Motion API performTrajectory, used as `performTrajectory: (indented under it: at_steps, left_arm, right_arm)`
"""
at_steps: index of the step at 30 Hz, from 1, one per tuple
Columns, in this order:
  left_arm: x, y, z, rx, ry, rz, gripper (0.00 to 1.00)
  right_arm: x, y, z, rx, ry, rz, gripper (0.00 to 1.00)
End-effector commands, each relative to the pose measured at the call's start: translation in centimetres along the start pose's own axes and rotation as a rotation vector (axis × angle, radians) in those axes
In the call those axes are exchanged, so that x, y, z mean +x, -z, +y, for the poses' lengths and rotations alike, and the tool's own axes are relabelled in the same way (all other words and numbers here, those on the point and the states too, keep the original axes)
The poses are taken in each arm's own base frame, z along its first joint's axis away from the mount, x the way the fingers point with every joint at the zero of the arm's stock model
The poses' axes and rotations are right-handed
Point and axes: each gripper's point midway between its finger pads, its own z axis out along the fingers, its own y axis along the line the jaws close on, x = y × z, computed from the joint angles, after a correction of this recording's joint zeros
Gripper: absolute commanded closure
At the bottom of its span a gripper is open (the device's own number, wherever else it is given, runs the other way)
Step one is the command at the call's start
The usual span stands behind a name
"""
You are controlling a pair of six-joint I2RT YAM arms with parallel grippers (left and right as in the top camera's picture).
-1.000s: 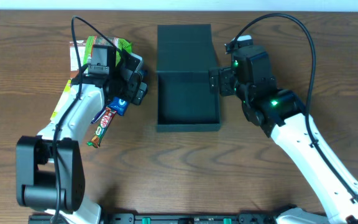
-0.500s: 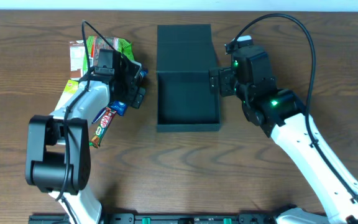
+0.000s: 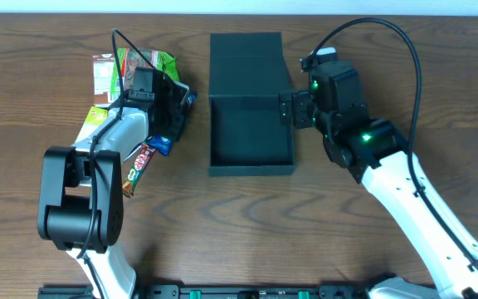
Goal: Pack container
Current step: 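Grasp the blue Oreo pack with the left gripper, then lower the Oreo pack into the box and open the left gripper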
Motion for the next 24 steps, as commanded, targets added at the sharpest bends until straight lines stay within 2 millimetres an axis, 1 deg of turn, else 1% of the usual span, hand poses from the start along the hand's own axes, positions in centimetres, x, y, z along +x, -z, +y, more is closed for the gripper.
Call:
performTrajectory:
  at_steps: [1,4,5,11,14,17,20,21,24]
  left_arm:
    - [-0.8,-0.2,0.5,-0.008,0.007,-0.011,0.56]
    - [-1.6,0.1,0.7,-0.013,0.020,-0.030,0.64]
    - [-2.1,0.3,0.8,-0.016,0.026,-0.040,0.66]
    - [-4.7,1.6,1.4,-0.030,0.036,-0.094,0.68]
    - [-6.1,2.6,1.6,-0.034,0.032,-0.112,0.68]
    - [-8.1,4.6,1.8,-0.043,0.025,-0.146,0.68]
    - [-10.7,7.5,1.9,-0.055,-0.014,-0.208,0.69]
    - [-11.5,8.4,1.6,-0.053,-0.059,-0.229,0.69]
    - [-13.1,10.1,0.3,-0.047,-0.194,-0.271,0.70]
  right_arm:
    - [-0.3,-0.2,-1.0,0.032,0.002,-0.009,0.01]
    - [-0.6,-0.2,-1.2,0.035,-0.004,-0.018,0.01]
    - [-0.7,-0.2,-1.4,0.037,-0.007,-0.022,0.01]
    - [-1.2,-0.3,-2.3,0.053,-0.025,-0.039,0.01]
    - [-1.4,-0.3,-2.9,0.063,-0.036,-0.046,0.01]
    - [-1.6,-0.4,-3.6,0.076,-0.047,-0.051,0.01]
    - [-1.7,-0.4,-4.7,0.097,-0.063,-0.051,0.01]
    - [-1.7,-0.4,-5.1,0.106,-0.068,-0.051,0.01]
    - [-1.7,-0.4,-6.5,0.137,-0.087,-0.052,0.01]
